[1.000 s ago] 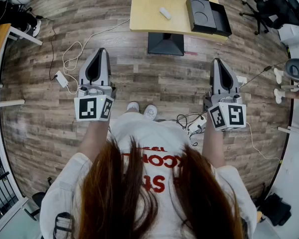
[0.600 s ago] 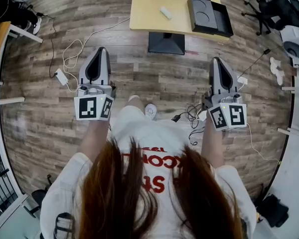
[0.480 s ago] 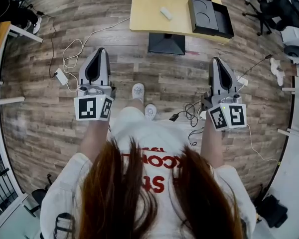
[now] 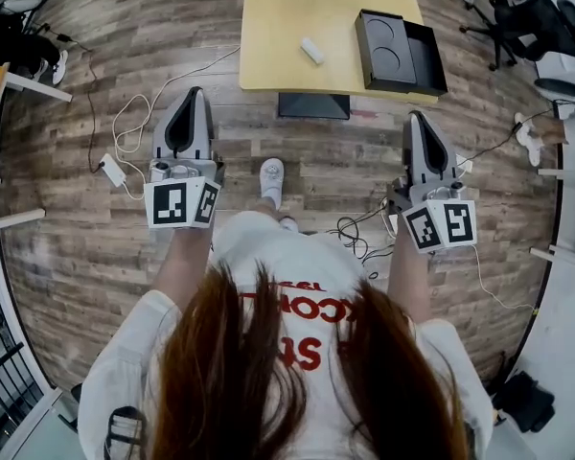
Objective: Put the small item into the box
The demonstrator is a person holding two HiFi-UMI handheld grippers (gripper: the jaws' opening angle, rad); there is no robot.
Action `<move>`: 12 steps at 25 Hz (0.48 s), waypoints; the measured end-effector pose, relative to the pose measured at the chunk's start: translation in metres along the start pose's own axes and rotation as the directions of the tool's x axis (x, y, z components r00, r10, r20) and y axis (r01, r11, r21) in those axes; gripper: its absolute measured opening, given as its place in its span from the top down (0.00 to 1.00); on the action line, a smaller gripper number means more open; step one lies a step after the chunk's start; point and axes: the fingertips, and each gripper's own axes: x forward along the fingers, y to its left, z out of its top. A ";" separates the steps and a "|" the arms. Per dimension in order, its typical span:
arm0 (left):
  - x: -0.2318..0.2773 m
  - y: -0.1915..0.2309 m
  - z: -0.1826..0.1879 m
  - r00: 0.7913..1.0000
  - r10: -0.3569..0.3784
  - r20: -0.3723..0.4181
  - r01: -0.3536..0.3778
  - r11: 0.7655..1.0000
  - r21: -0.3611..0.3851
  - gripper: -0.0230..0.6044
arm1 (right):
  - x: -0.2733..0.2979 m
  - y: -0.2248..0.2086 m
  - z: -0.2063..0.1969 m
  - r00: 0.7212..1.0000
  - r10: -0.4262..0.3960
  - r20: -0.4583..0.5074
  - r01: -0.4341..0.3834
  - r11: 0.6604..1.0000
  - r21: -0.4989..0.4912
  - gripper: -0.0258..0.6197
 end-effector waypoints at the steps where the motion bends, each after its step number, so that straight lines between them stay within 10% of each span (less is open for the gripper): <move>1: 0.012 0.002 0.000 1.000 -0.006 0.003 0.006 1.000 -0.002 0.95 | 0.009 -0.005 0.003 1.000 -0.003 0.003 0.003 1.000 -0.001 0.95; 12: 0.118 0.034 -0.008 0.997 -0.080 0.009 0.081 0.997 -0.013 0.95 | 0.094 -0.039 0.016 0.998 -0.052 0.028 0.051 0.998 0.033 0.95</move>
